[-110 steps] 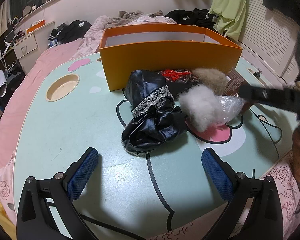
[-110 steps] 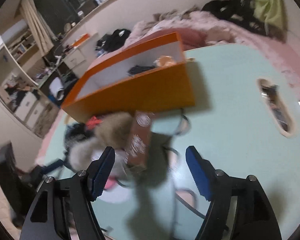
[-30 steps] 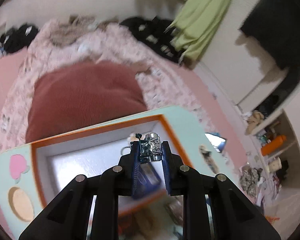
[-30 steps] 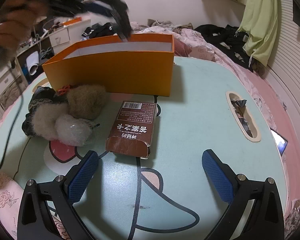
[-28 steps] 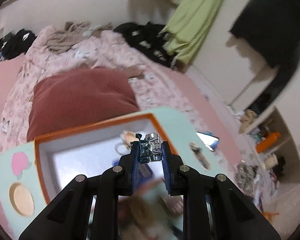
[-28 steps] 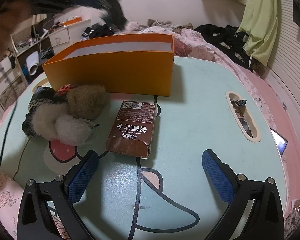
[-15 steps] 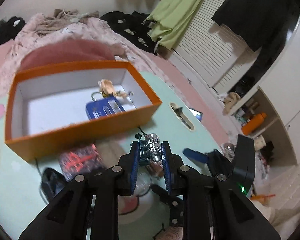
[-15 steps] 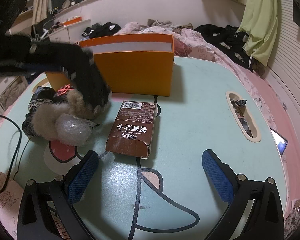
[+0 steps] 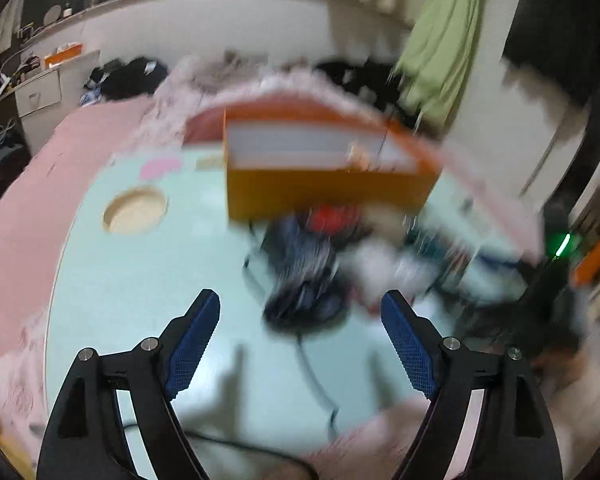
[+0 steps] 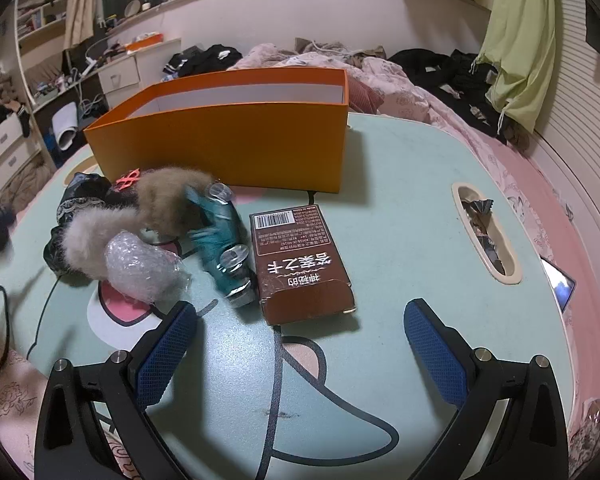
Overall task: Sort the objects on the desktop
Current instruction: 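Lift the toy car out and set it beside the brown box, left gripper, then reach the right gripper into the orange box and grasp the blue tin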
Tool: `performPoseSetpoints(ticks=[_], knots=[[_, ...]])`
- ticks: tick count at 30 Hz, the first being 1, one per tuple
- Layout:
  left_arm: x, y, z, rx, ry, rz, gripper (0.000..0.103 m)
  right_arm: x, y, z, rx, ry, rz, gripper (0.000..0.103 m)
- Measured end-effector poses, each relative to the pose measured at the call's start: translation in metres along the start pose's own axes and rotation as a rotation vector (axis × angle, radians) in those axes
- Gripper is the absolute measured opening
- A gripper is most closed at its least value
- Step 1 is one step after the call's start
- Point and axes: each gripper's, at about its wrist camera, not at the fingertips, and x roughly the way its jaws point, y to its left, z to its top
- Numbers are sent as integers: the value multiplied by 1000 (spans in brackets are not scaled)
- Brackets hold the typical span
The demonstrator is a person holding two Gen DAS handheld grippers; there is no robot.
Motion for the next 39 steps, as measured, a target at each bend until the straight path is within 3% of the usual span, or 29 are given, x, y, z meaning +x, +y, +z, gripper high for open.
performPoseSetpoints(ticks=[2,5,7,24,27,30,33,35,37,38,39], knots=[[21,-9,-10,22,86,-2,83,1,1,2,1,0,-1,103],[36,-24,-15,69,99,65,85,0,1,2,2,0,-2,103],[44,-35,-15,113,105,131,103,1,0,1,4,1,-2,103],[48,-33,-15,81,91,112,103,1,1,11,26,-13,6,102],[48,-31,-15,80,88,110,103,-10,4,14,9,-45,17,95],[48,-33,-15,80,85,111,103,-26,13,41,-85,-102,-22,93],[48,-33,-16,78,81,111,103,-37,18,93,-122,-129,-24,90],[49,-33,-15,78,81,111,103,-31,19,131,-100,-67,58,76],[49,-33,-15,78,80,110,103,-4,17,175,0,97,256,64],[48,-33,-15,78,80,110,103,9,16,184,32,163,291,57],[48,-33,-15,78,80,110,103,33,19,196,61,283,293,54]])
